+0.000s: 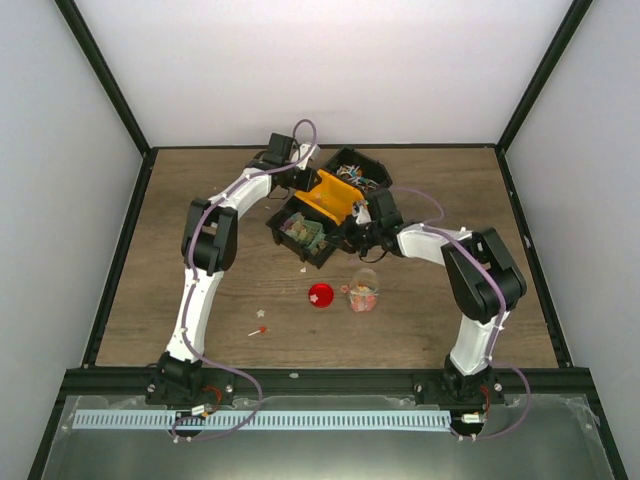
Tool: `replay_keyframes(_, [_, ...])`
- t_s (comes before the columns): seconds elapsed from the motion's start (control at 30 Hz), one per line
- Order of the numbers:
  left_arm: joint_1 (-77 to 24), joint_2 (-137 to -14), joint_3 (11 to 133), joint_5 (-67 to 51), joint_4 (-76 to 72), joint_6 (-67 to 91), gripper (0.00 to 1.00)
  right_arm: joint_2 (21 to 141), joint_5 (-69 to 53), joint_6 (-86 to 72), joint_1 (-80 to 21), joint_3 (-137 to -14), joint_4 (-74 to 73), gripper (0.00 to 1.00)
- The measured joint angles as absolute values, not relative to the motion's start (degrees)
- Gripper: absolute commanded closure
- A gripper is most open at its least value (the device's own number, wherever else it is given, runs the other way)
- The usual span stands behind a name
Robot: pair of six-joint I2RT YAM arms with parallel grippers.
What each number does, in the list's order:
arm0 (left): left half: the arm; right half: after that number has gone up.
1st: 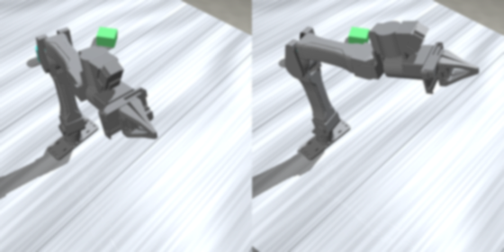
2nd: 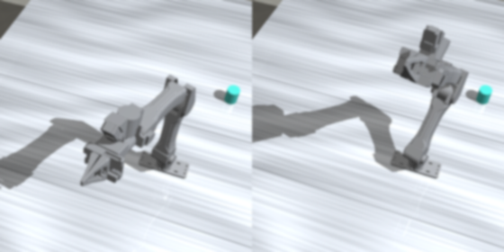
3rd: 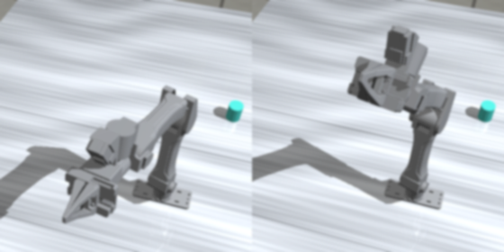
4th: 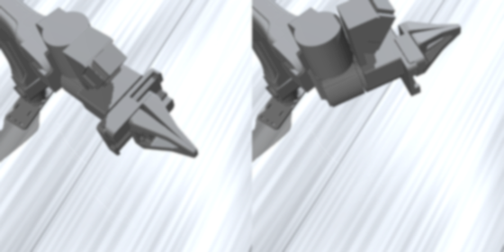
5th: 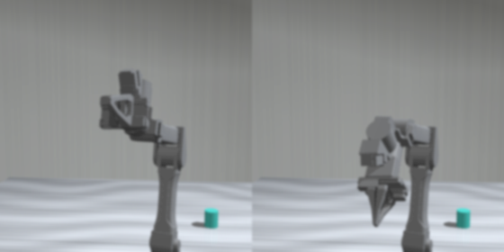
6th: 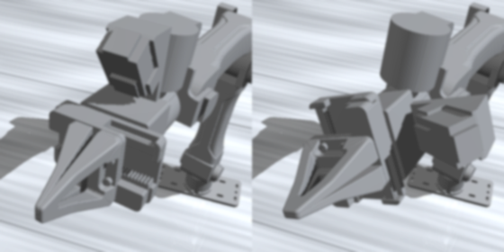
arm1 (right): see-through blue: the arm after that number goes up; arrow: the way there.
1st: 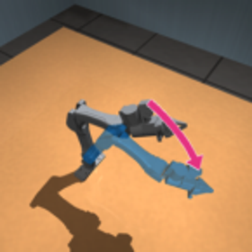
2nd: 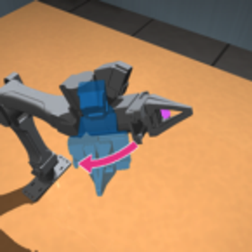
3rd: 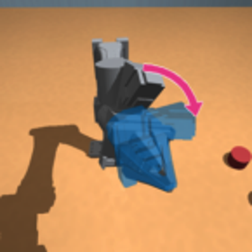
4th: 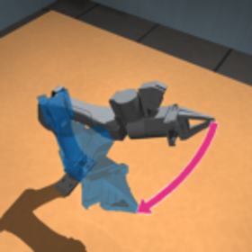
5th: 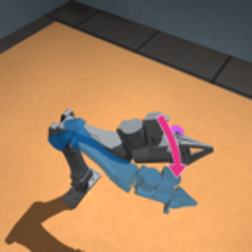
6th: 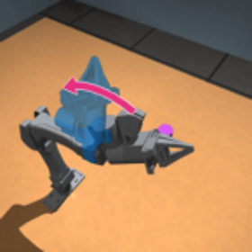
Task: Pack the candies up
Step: Scoop the fake candies from the storage box.
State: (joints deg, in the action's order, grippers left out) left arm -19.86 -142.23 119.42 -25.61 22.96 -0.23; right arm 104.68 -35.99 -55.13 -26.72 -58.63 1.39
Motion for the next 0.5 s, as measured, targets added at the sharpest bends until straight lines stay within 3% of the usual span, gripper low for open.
replay_keyframes(0.5, [-20.0, -142.2, 119.4, -26.1, 24.0, 0.0, 0.84, 97.2, -39.1, -58.2, -23.1, -47.5, 7.5, 0.99])
